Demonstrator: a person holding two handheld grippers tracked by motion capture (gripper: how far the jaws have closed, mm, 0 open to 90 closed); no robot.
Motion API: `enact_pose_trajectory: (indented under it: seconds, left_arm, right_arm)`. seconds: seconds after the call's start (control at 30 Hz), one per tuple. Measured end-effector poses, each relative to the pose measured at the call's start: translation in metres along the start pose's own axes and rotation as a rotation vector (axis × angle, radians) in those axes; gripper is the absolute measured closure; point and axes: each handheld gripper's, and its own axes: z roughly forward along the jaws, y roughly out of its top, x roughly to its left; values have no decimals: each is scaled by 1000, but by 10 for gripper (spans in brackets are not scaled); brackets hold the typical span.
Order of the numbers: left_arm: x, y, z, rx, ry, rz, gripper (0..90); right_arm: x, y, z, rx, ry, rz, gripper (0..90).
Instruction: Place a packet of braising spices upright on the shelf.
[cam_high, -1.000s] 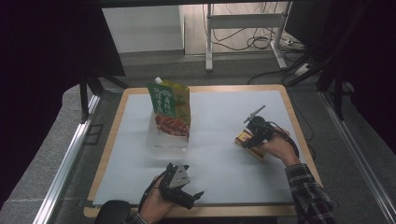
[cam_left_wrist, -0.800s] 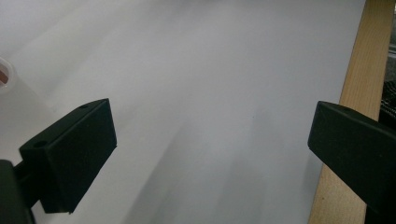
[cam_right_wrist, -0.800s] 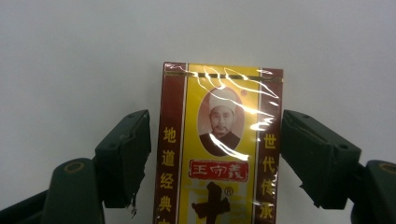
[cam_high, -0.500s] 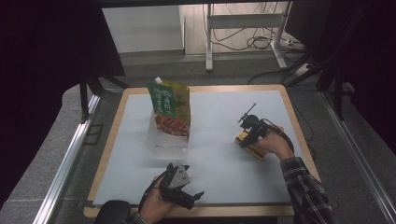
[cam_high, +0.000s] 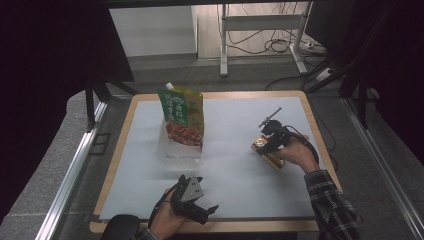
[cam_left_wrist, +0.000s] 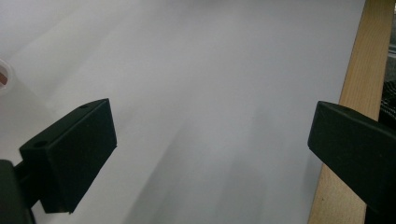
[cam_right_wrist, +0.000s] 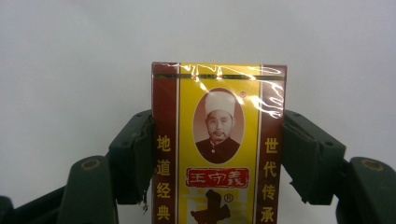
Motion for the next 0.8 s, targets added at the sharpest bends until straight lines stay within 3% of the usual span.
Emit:
enact_pose_trajectory:
  seconds: [0.3,0.67,0.8]
  left_arm:
    - [0,0,0,2,0,3,10]
    - [1,-1,-4,-9,-5,-16,9]
    - [2,-1,-7,-17,-1,-26,9]
  right_arm:
    - [8,-5,-21,-138,16,-23,324]
    - [25,-3,-45,-370,52,-61,324]
    - [30,0,-48,-417,63,-69,324]
